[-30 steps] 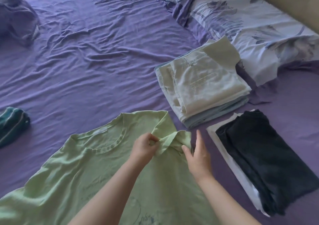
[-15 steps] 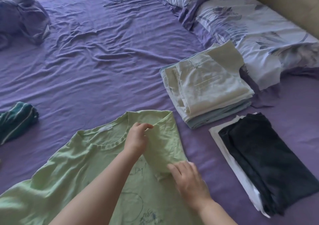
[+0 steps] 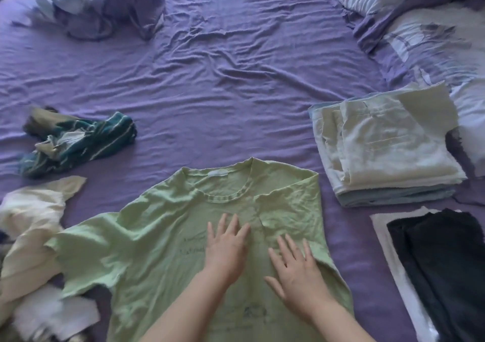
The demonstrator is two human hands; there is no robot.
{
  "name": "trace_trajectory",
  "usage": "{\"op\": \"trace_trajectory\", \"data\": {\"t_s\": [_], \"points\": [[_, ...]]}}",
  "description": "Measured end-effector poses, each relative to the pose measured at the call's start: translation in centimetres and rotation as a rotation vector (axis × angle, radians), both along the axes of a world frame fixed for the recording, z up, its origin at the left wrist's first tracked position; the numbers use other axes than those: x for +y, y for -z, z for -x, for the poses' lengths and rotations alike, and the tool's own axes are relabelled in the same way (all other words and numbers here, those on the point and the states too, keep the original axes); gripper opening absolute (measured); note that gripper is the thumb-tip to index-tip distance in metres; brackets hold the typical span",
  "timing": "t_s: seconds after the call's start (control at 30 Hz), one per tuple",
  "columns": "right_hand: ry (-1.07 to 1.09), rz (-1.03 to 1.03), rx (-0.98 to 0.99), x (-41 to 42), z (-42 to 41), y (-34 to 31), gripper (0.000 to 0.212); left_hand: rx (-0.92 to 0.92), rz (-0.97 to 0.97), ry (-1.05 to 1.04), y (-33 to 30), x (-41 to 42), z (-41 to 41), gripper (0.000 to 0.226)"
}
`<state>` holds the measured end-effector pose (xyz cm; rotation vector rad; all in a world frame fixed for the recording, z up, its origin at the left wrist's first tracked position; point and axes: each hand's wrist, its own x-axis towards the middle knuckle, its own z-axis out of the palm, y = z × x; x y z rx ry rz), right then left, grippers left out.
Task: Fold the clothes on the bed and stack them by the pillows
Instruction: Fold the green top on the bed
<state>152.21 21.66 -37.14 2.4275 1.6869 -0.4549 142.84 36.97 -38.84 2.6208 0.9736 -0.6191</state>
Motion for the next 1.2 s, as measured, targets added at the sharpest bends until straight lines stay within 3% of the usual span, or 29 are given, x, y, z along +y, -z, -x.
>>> {"op": "trace_trajectory", "data": {"t_s": [0.4, 0.7, 0.9, 1.1, 1.2], "points": [[-0.516, -0.046, 0.206, 18.9, 12.4, -2.8, 0.049, 0.013, -0.078, -0.557, -4.6, 7.6, 21.6, 0.05], [-0.731, -0.058, 0.121, 29.0, 21.7, -2.5, 0.049, -0.086, 0.002, -0.837, -3.4, 11.2, 28.4, 0.052], [-0.6, -0.139, 0.08, 33.9, 25.8, -1.5, 0.043, -0.15, -0.056, -0.972, -2.0, 12.7, 29.4, 0.036], [-0.193, 0.011, 0.404, 36.3, 27.9, -1.0, 0.062, -0.151, -0.045, -1.092, -1.1, 14.2, 29.0, 0.029], [-0.239, -0.017, 0.346, 36.3, 27.0, -0.8, 0.053, -0.167, -0.029, -1.161, -1.4, 13.8, 28.7, 0.032]]}}
